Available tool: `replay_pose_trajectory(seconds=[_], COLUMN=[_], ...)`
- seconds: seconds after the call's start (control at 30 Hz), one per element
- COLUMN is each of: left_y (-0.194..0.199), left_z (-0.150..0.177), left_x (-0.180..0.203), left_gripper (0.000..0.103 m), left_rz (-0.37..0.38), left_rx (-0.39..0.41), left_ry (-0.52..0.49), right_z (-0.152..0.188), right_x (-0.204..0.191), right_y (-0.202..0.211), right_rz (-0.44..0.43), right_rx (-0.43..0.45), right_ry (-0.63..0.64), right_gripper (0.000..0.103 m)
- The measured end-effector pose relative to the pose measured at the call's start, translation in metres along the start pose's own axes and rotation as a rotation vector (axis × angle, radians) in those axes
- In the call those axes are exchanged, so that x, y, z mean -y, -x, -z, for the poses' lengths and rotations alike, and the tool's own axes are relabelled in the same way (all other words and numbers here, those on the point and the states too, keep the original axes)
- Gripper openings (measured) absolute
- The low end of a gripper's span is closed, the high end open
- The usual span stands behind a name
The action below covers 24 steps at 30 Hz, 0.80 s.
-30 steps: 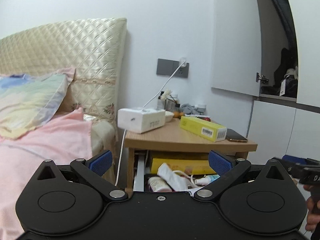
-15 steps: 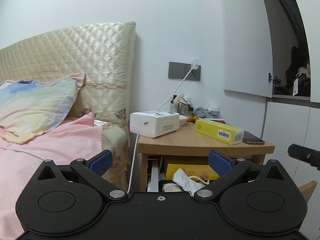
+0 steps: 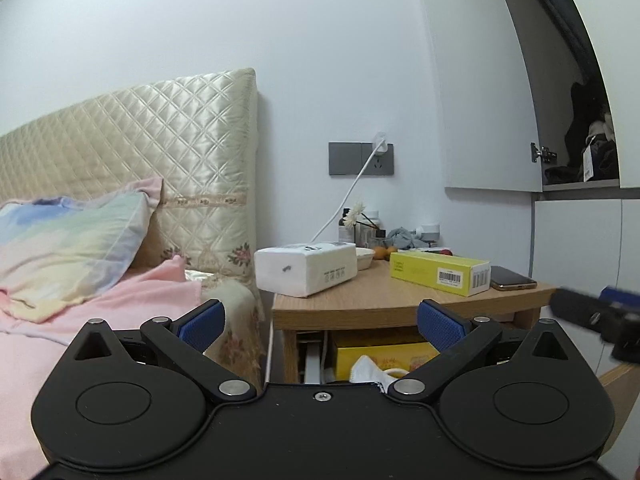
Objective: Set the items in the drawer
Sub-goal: 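Release the key knob and back the left tool away from the drawer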
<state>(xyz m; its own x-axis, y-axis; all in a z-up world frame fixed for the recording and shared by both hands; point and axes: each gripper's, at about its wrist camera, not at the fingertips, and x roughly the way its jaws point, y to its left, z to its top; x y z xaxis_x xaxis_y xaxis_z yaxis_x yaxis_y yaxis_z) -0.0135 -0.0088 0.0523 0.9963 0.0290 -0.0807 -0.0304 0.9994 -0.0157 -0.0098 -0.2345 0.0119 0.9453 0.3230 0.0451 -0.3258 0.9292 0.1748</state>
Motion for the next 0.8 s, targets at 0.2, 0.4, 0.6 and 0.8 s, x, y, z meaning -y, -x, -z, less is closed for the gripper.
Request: replay_pose_trajectory(seconds=[0.2, 0.4, 0.6, 0.8], left_y=[-0.009, -0.019, -0.027, -0.035], left_z=[-0.016, -0.02, -0.007, 0.01], left_x=[0.005, 0.014, 0.023, 0.025], left_gripper=[0.102, 0.102, 0.102, 0.102], left_rz=[0.009, -0.002, 0.019, 0.065], left_rx=[0.015, 0.024, 0.009, -0.045], left_ry=[-0.002, 0.0, 0.019, 0.007], right_z=[-0.02, -0.024, -0.015, -0.005], right_x=[-0.001, -0.004, 0.0, 0.004], right_y=[-0.007, -0.007, -0.006, -0.009], right_rz=[-0.046, -0.016, -0.009, -0.003], right_rx=[-0.005, -0.008, -0.017, -0.026], right_ry=[-0.068, -0.009, -0.003, 0.006], right_gripper=[0.103, 0.103, 0.103, 0.103])
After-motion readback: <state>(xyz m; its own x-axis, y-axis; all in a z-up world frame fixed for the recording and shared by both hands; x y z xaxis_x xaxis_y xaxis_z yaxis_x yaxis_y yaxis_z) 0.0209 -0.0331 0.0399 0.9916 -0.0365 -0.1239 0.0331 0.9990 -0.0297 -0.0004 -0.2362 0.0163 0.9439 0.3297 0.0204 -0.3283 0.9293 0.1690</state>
